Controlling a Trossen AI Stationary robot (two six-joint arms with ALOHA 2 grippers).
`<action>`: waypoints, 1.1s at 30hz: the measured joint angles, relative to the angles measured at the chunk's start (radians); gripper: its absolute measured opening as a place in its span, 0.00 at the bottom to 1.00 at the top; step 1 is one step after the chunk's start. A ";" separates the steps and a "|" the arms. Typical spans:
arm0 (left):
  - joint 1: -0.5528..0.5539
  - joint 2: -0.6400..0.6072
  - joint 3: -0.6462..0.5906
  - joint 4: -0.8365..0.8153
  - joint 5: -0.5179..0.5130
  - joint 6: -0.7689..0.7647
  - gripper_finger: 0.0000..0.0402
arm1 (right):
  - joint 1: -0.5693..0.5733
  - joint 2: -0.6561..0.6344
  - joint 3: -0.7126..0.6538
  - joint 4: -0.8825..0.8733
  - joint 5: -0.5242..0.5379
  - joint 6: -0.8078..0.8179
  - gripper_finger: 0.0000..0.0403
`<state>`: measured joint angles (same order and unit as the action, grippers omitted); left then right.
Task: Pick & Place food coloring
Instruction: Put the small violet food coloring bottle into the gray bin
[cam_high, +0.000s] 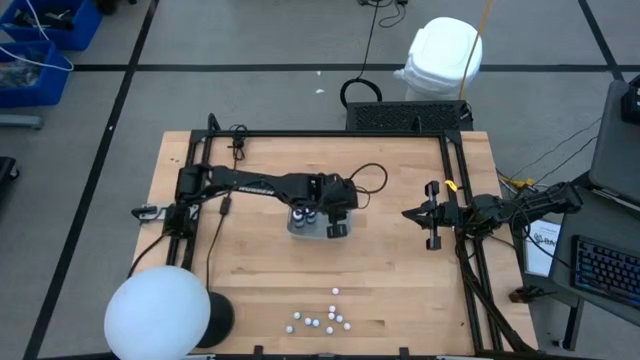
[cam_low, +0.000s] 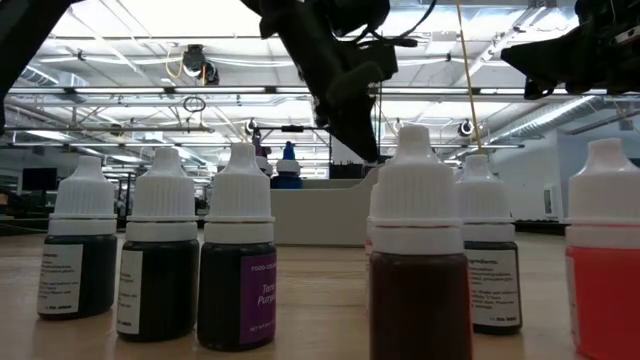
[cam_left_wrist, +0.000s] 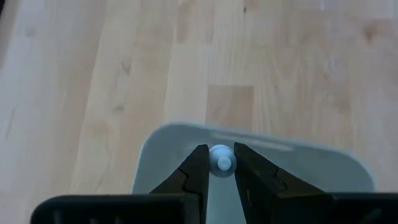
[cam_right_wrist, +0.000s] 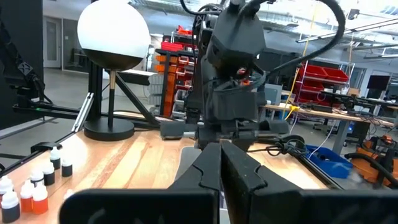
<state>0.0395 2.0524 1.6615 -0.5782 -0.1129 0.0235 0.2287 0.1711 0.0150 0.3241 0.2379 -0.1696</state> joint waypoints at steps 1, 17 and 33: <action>0.000 0.004 0.000 -0.006 0.000 0.000 0.16 | 0.000 0.000 0.000 0.000 -0.001 0.000 0.00; 0.011 0.116 -0.001 0.006 -0.010 -0.019 0.17 | 0.000 0.019 0.000 0.001 -0.002 0.000 0.00; 0.009 0.068 0.016 -0.028 -0.012 -0.022 0.32 | 0.000 0.021 0.000 0.001 -0.002 -0.004 0.00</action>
<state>0.0483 2.1205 1.6780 -0.6065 -0.1252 0.0017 0.2287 0.1917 0.0150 0.3249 0.2356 -0.1734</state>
